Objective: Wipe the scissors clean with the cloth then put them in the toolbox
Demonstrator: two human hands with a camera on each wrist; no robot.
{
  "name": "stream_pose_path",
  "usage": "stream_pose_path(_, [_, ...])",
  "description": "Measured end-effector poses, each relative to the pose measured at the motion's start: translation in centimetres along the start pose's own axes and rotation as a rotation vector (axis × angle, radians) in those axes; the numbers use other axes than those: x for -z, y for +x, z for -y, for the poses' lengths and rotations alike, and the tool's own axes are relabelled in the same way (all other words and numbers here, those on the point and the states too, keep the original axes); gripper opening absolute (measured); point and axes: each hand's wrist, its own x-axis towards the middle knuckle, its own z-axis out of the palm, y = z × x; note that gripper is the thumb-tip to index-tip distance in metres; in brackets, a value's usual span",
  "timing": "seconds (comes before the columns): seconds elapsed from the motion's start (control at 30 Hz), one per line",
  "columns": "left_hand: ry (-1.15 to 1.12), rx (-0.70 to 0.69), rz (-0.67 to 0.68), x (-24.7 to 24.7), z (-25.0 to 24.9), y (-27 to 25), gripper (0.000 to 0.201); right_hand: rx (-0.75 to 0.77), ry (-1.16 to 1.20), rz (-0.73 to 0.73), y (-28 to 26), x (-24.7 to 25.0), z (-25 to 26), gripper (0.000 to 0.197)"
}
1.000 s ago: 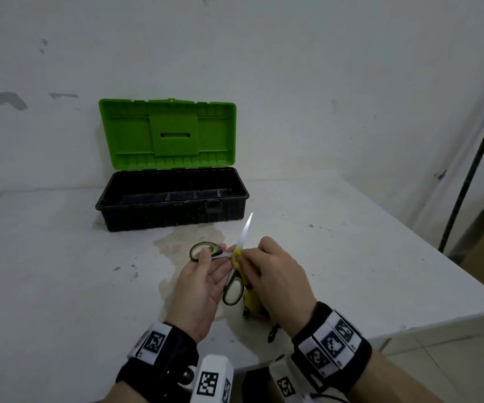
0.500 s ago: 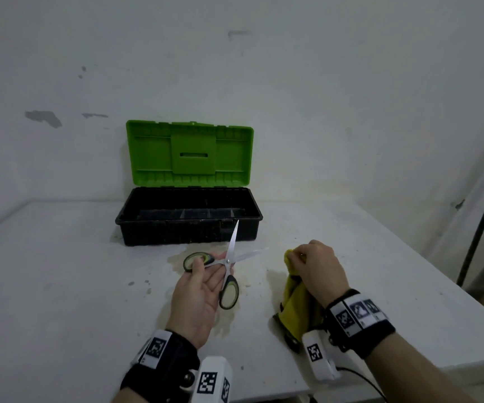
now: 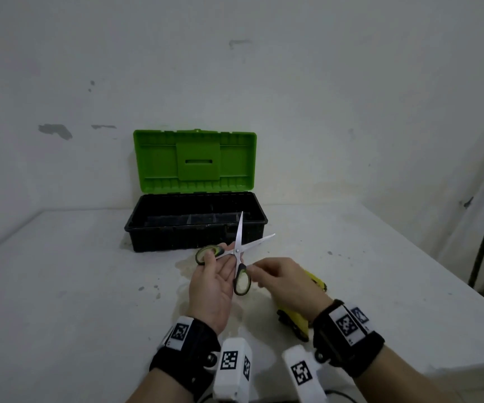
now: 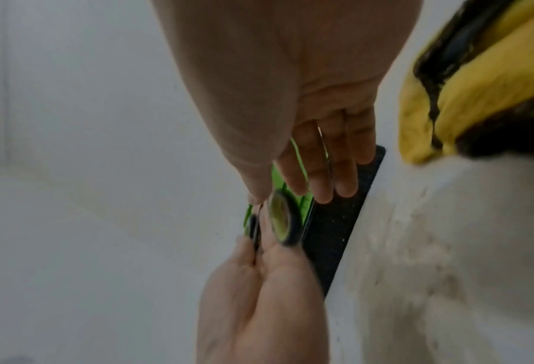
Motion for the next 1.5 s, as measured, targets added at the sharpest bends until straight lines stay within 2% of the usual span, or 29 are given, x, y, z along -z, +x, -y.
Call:
stream_pose_path(0.07, [0.007, 0.010, 0.019, -0.8, 0.4, -0.2, 0.041, 0.023, 0.171, 0.026, -0.6, -0.7, 1.0, 0.026])
stream_pose_path(0.2, [0.138, -0.011, 0.035, -1.3, 0.2, -0.7, 0.032, -0.013, 0.338, 0.013, -0.4, -0.4, 1.3, 0.019])
stream_pose_path(0.37, [0.528, -0.169, 0.017, 1.3, -1.5, -0.1, 0.020, -0.054, 0.397, 0.036, 0.4, 1.4, 1.0, 0.016])
stream_pose_path(0.47, [0.741, -0.183, 0.042, 2.1, -3.4, 0.2, 0.014, -0.063, 0.384, 0.054, 1.1, 1.5, 0.8, 0.017])
stream_pose_path(0.57, [0.858, -0.156, 0.098, 2.4, -5.3, 0.5, 0.009, -0.047, 0.412, 0.058, 1.9, 0.9, 1.0, 0.017])
stream_pose_path(0.7, [0.898, -0.100, 0.119, 2.9, -6.5, 1.2, 0.006, -0.043, 0.468, 0.039, 3.0, -0.4, 1.6, 0.020])
stream_pose_path(0.8, [0.866, -0.095, 0.083, 3.3, -6.4, 1.5, 0.002, -0.048, 0.531, 0.018, 3.8, -2.0, 2.5, 0.020])
stream_pose_path(0.97, [0.790, -0.092, 0.001, 4.0, -5.8, 2.0, 0.008, -0.062, 0.621, -0.010, 5.3, -4.8, 4.3, 0.019])
stream_pose_path(1.07, [0.747, -0.082, -0.023, 4.8, -6.4, 2.7, 0.011, -0.037, 0.567, -0.068, 6.3, -5.6, 5.8, 0.018])
stream_pose_path(1.2, [0.780, -0.108, -0.046, 5.6, -8.3, 3.9, 0.010, 0.055, 0.358, -0.218, 7.4, -7.5, 7.4, 0.026])
stream_pose_path(1.3, [0.852, -0.143, -0.030, 5.7, -10.0, 4.9, 0.009, 0.091, 0.169, -0.257, 8.6, -8.8, 8.1, 0.032])
stream_pose_path(1.5, [1.019, -0.195, 0.018, 4.9, -12.0, 7.9, 0.005, 0.081, 0.110, -0.238, 12.1, -8.0, 9.2, 0.037])
